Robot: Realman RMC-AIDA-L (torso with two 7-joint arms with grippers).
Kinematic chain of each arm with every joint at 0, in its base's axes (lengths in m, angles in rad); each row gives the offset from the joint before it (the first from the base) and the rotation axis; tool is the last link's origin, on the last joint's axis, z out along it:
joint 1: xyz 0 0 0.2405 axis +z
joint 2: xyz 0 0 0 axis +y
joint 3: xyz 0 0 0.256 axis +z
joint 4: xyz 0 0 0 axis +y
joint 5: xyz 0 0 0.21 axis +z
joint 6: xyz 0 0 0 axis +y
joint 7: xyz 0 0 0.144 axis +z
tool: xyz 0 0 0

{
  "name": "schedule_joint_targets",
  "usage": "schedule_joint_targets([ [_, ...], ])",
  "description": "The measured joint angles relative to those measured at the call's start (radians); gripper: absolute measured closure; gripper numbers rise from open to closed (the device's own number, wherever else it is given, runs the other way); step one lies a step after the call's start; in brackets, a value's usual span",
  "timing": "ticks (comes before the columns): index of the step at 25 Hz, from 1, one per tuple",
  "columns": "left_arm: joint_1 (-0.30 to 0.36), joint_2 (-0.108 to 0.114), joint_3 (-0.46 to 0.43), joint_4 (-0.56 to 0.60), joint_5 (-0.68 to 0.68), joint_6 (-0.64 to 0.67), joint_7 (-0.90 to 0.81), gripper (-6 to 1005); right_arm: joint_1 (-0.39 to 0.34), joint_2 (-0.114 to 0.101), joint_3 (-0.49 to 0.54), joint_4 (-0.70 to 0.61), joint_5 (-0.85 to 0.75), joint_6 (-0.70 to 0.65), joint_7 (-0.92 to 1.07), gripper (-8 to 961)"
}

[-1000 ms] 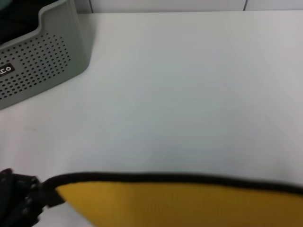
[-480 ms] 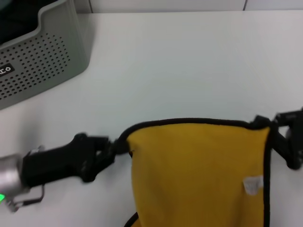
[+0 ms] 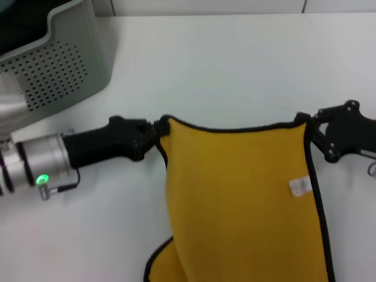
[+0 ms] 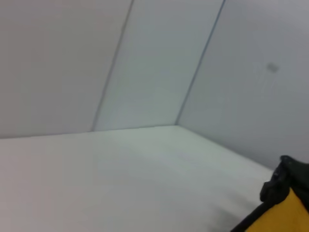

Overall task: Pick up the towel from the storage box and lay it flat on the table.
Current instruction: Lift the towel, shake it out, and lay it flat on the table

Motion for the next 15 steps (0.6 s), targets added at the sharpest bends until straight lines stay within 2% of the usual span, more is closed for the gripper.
schedule_joint_targets([
  [7, -0.037, 0.004, 0.002, 0.043, 0.009, -0.145, 0.002, 969, 0.047, 0.010, -0.017, 0.002, -0.002, 0.160, -0.072, 848],
  [15, 0.006, 0.001, 0.001, 0.149, 0.054, -0.183, -0.003, 969, 0.045, 0.011, -0.023, -0.005, 0.006, 0.252, -0.137, 838],
])
